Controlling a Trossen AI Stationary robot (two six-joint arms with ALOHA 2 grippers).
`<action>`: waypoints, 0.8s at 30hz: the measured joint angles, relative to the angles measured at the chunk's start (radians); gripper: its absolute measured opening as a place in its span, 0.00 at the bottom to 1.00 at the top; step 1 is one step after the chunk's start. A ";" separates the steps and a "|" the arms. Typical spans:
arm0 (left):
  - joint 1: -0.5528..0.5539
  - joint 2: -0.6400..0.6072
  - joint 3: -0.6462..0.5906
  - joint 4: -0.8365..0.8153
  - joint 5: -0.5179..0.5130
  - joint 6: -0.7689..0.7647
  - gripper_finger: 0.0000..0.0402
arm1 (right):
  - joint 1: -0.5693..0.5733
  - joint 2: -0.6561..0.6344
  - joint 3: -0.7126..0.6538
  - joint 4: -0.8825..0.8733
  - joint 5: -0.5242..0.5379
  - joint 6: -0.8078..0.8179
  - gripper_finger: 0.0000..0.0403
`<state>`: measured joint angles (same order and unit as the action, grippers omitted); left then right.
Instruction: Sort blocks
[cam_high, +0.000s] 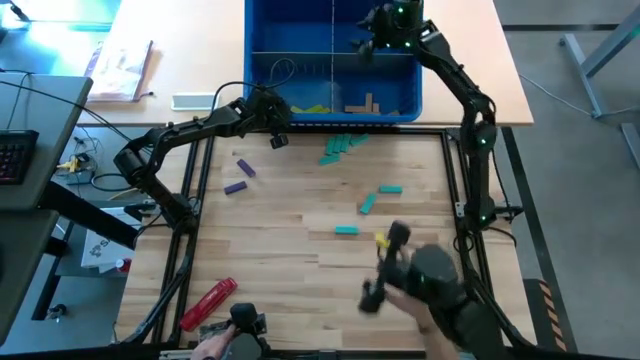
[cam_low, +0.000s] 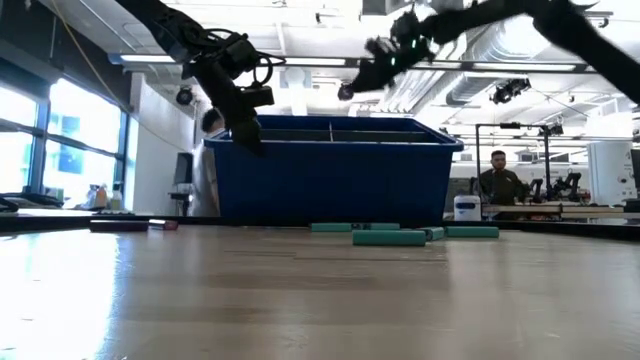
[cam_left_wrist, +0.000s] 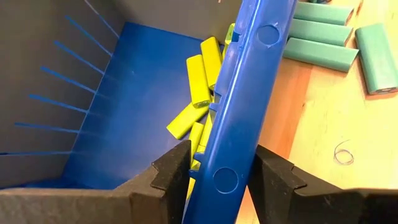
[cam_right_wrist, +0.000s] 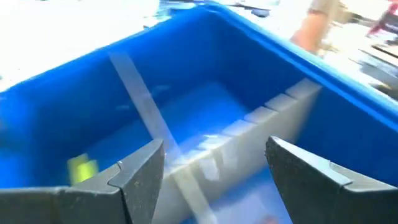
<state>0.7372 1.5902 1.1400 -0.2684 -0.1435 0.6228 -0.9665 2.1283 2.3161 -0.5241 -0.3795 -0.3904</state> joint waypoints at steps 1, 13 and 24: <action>0.000 0.000 0.000 0.000 0.000 0.000 0.31 | 0.020 -0.025 0.000 -0.057 -0.021 -0.042 0.65; 0.000 0.000 0.000 0.000 0.001 0.003 0.31 | 0.276 -0.112 -0.041 -0.639 0.144 -0.242 0.65; 0.000 0.000 0.000 0.002 0.003 0.035 0.31 | 0.418 -0.109 -0.336 -0.572 0.485 -0.201 0.65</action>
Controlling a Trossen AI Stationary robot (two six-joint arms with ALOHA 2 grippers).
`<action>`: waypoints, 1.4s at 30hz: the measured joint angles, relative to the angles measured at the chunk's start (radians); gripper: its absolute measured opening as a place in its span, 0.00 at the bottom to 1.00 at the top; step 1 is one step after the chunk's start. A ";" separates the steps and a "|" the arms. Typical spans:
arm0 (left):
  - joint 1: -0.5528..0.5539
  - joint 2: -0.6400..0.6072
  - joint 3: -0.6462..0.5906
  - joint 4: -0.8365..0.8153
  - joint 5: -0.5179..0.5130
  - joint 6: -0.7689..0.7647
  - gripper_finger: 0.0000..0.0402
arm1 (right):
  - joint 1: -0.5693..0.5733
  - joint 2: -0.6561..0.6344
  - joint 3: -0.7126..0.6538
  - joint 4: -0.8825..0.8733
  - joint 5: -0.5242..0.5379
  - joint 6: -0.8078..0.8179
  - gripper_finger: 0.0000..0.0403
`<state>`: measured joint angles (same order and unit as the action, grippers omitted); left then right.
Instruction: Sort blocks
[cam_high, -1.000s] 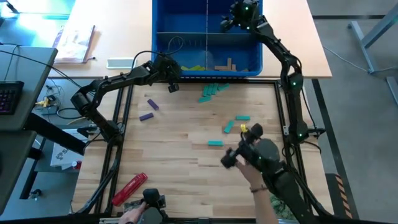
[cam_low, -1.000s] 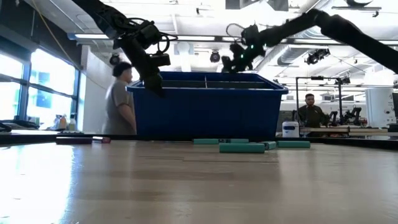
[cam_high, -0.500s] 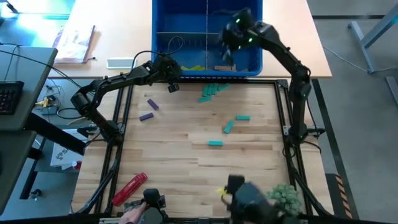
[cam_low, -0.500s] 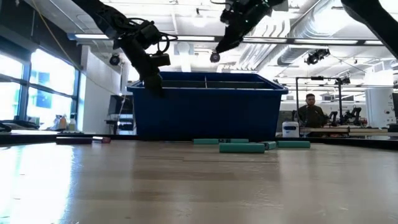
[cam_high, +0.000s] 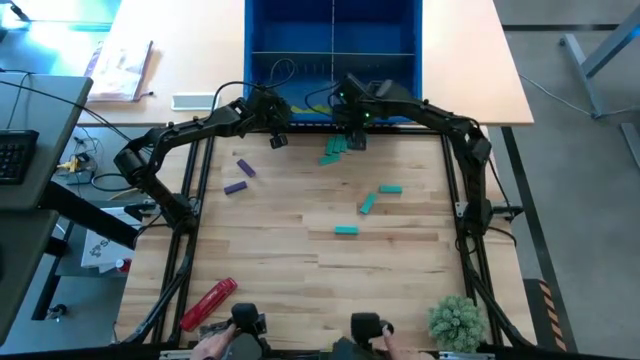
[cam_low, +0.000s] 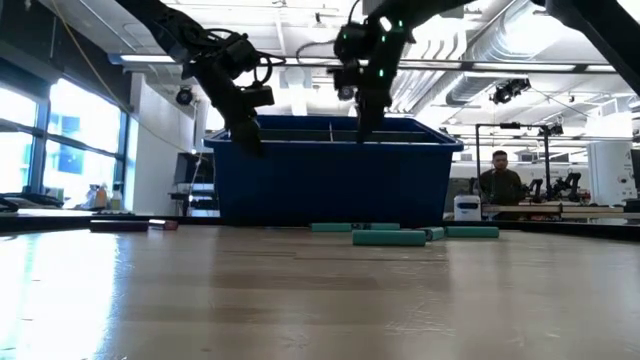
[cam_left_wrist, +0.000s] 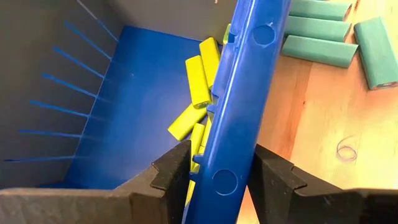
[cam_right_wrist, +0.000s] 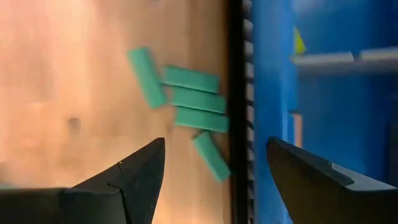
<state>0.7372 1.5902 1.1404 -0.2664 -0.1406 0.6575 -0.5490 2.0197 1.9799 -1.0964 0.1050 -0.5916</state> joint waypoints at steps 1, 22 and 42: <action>0.000 0.000 0.000 0.001 0.000 0.001 0.31 | -0.006 0.000 -0.029 0.037 0.034 0.009 0.65; 0.001 0.000 0.000 0.001 0.000 -0.022 0.31 | -0.113 0.003 -0.235 0.388 0.123 -0.029 0.65; -0.149 -0.134 0.122 -0.189 -0.151 0.027 0.37 | -0.100 -0.002 -0.338 0.403 0.158 -0.129 0.16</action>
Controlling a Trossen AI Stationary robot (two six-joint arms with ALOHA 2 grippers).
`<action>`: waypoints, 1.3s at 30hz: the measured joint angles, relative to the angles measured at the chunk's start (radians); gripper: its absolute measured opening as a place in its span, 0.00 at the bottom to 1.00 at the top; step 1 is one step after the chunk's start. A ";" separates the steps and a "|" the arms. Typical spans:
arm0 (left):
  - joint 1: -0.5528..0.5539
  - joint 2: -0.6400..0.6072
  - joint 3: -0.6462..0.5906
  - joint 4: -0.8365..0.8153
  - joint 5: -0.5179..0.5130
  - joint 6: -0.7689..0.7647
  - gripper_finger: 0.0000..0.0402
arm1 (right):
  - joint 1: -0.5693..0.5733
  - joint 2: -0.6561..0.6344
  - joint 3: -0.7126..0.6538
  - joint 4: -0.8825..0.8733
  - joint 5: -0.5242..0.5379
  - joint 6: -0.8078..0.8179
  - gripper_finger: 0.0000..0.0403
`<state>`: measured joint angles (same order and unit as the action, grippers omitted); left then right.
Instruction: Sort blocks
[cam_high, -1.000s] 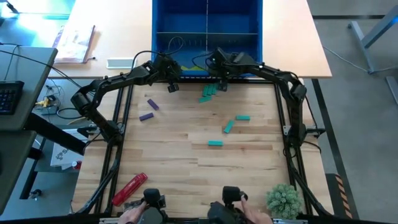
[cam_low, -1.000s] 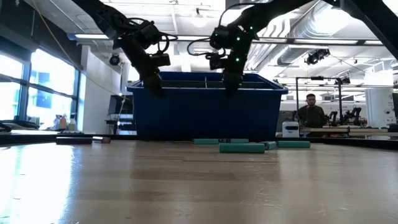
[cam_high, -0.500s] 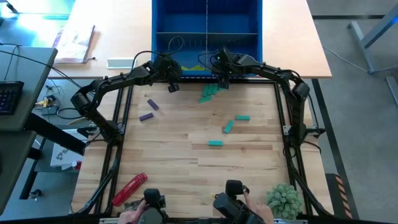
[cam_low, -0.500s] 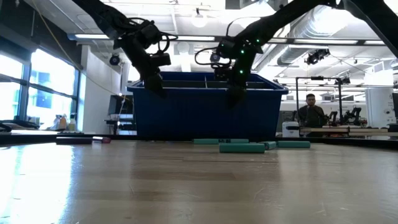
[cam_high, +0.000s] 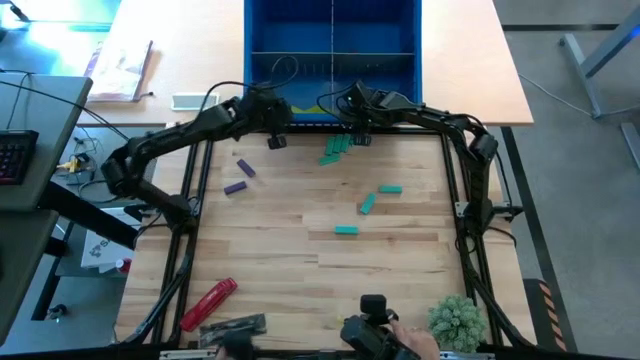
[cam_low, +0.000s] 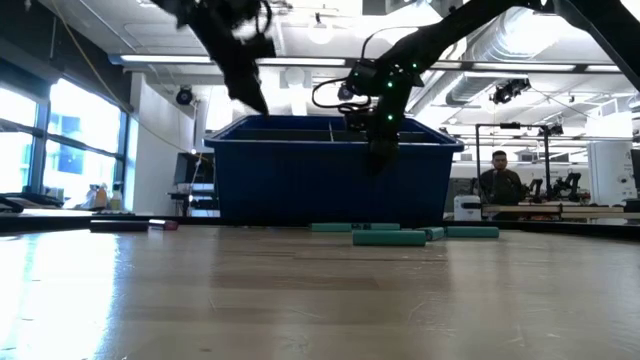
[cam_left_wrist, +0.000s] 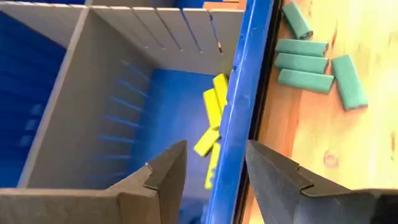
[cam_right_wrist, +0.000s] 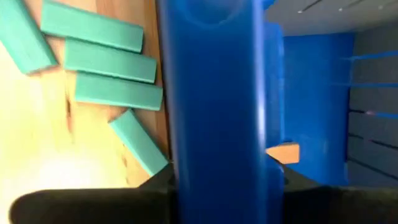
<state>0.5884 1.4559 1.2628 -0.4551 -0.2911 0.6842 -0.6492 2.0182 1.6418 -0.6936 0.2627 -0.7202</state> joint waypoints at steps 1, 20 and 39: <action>-0.018 -0.029 0.000 -0.021 -0.014 -0.005 0.37 | 0.000 0.000 0.000 -0.001 0.004 -0.016 0.14; -0.146 -0.238 -0.171 -0.581 0.050 -0.656 0.37 | 0.003 0.000 -0.002 0.004 0.009 -0.020 0.15; 0.033 0.222 -0.237 -0.531 -0.004 0.172 0.37 | 0.010 0.001 -0.003 0.007 0.023 -0.037 0.15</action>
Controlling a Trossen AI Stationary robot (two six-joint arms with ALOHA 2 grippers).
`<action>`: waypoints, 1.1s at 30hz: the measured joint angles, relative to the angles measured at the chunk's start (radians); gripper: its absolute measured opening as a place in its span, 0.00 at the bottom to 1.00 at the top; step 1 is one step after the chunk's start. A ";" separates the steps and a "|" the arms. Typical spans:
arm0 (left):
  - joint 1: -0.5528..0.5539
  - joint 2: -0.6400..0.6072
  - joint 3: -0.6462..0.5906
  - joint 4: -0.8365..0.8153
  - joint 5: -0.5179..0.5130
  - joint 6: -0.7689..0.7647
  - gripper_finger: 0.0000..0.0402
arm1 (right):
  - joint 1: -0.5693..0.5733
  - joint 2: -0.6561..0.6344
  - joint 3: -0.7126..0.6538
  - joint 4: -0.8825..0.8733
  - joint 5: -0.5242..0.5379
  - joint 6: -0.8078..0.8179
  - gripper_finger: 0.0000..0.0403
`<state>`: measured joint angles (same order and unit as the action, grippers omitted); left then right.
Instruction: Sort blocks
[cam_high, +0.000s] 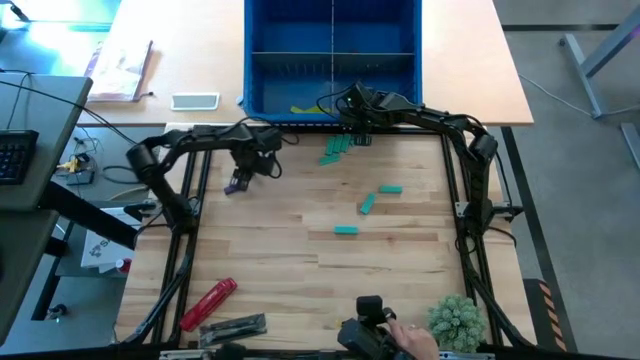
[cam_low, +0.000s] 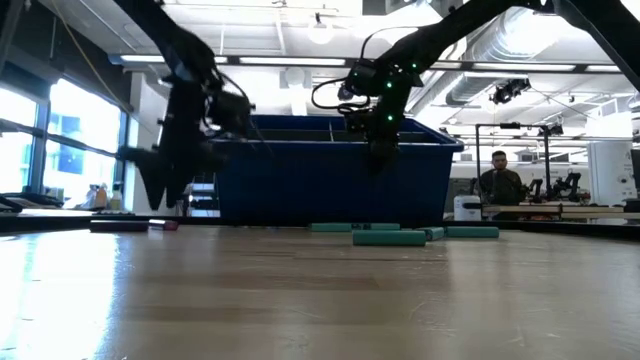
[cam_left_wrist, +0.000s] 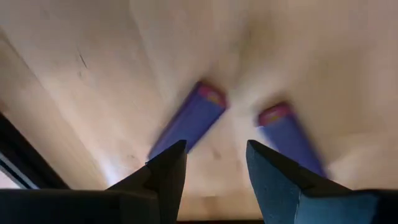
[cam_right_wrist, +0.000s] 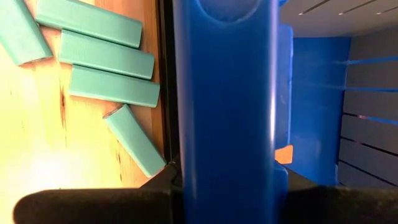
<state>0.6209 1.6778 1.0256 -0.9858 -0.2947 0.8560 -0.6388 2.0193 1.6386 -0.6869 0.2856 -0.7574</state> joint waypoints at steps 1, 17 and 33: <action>0.003 0.023 0.000 0.012 -0.024 0.014 0.37 | 0.000 0.000 0.000 0.001 0.000 -0.001 0.15; -0.023 0.198 0.003 0.108 -0.169 0.066 0.37 | 0.001 0.000 0.000 0.005 -0.001 -0.003 0.15; -0.115 0.171 -0.002 0.124 -0.204 -0.089 0.14 | 0.001 0.000 0.000 0.010 -0.001 -0.007 0.15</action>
<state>0.5059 1.8489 1.0240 -0.8623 -0.4987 0.7671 -0.6380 2.0190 1.6386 -0.6769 0.2844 -0.7643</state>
